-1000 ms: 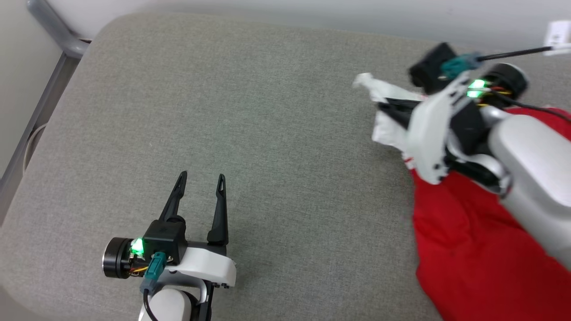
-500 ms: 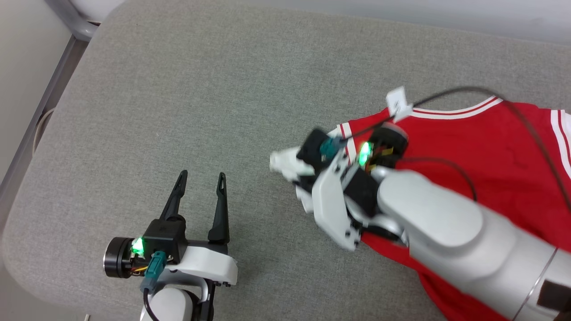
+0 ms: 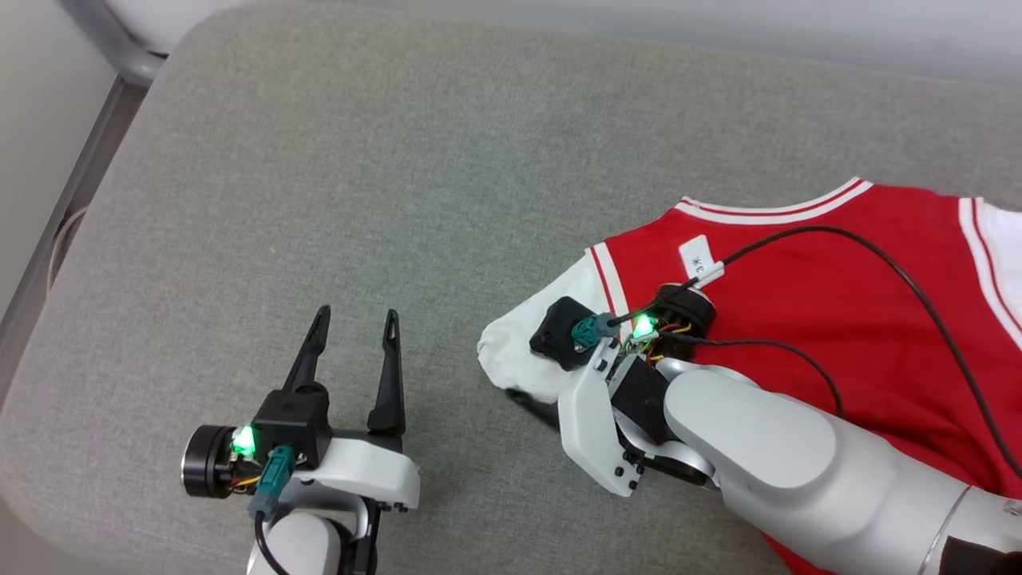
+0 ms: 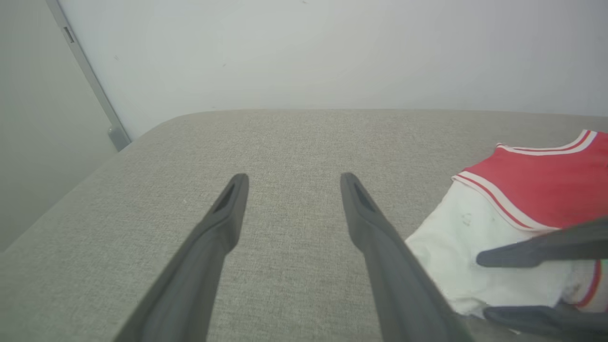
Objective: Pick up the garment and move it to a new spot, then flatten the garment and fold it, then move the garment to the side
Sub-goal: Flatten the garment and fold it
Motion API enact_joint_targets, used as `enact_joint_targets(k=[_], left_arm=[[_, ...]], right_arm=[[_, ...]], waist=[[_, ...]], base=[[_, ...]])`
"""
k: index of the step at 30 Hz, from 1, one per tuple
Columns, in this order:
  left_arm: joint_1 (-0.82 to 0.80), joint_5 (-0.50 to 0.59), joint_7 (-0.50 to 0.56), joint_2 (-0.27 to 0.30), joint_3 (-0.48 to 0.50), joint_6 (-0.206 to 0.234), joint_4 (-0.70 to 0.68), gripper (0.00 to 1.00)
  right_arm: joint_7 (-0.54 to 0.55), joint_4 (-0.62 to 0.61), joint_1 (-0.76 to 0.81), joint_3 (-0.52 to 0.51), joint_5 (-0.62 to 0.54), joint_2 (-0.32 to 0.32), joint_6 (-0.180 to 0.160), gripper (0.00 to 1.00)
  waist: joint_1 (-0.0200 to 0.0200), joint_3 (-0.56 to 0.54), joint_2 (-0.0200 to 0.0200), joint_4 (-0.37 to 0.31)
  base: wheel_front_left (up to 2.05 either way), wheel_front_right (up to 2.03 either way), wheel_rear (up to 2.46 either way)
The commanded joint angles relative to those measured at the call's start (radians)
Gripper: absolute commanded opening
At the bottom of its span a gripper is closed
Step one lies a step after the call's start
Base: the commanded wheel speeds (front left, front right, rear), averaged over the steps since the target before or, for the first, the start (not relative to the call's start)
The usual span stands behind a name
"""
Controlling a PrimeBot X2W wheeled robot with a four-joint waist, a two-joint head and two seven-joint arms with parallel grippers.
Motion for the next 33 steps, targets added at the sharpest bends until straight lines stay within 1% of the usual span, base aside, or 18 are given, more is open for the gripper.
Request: enact_joint_targets(k=[1, 5, 8, 11, 13, 17, 22, 27, 30, 33], left_arm=[[0.013, 0.008, -0.003, 0.001, 0.007, -0.003, 0.003, 1.0], [0.028, 0.012, -0.003, 0.014, 0.028, -0.013, 0.003, 1.0], [0.035, 0.015, -0.003, 0.025, 0.046, -0.022, -0.002, 1.0], [0.034, 0.013, -0.003, 0.036, 0.059, -0.033, -0.006, 1.0], [0.029, 0.014, -0.003, 0.046, 0.068, -0.042, -0.005, 1.0], [0.014, -0.001, -0.003, 0.067, 0.088, -0.068, -0.001, 1.0], [-0.017, -0.013, -0.003, 0.099, 0.096, -0.114, 0.022, 1.0], [-0.087, -0.031, 0.019, 0.148, 0.08, -0.161, 0.067, 1.0], [-0.137, -0.052, 0.073, 0.175, 0.057, -0.181, 0.073, 1.0], [-0.19, -0.085, 0.147, 0.205, 0.021, -0.195, 0.074, 1.0]], right_arm=[[-0.036, -0.015, -0.005, 0.002, -0.004, -0.006, -0.001, 1.0], [-0.177, -0.055, -0.006, -0.04, -0.013, -0.047, -0.001, 1.0], [-0.27, -0.079, 0.024, -0.118, -0.034, -0.081, -0.001, 1.0], [-0.365, -0.079, 0.062, -0.235, -0.097, -0.121, -0.001, 1.0], [-0.414, -0.076, 0.107, -0.329, -0.144, -0.135, -0.001, 1.0], [-0.46, -0.097, 0.225, -0.536, -0.246, -0.141, -0.001, 1.0], [-0.477, -0.179, 0.419, -0.793, -0.391, -0.108, -0.001, 1.0], [-0.48, -0.305, 0.616, -1.029, -0.516, -0.034, -0.001, 1.0], [-0.48, -0.376, 0.715, -1.127, -0.574, 0.009, -0.001, 1.0], [-0.48, -0.432, 0.793, -1.191, -0.604, 0.05, -0.001, 1.0]], waist=[[-0.0001, -0.023, 0.0, -0.013], [-0.0001, -0.066, 0.0, -0.039], [-0.0001, -0.095, 0.0, -0.064], [-0.0001, -0.119, 0.0, -0.086], [-0.0001, -0.134, 0.0, -0.1], [-0.0001, -0.157, 0.0, -0.128], [-0.0001, -0.182, 0.0, -0.159], [-0.0001, -0.193, 0.0, -0.184], [-0.0001, -0.194, 0.0, -0.195], [-0.0001, -0.19, 0.0, -0.204]], base=[[0.0, 0.0, 0.0], [0.0, 0.0, 0.0], [0.0, 0.0, 0.0], [0.0, 0.0, 0.0], [0.0, 0.0, 0.0], [0.0, 0.0, 0.0], [0.0, 0.0, 0.0], [0.0, 0.0, 0.0], [0.0, 0.0, 0.0], [0.0, 0.0, 0.0]])
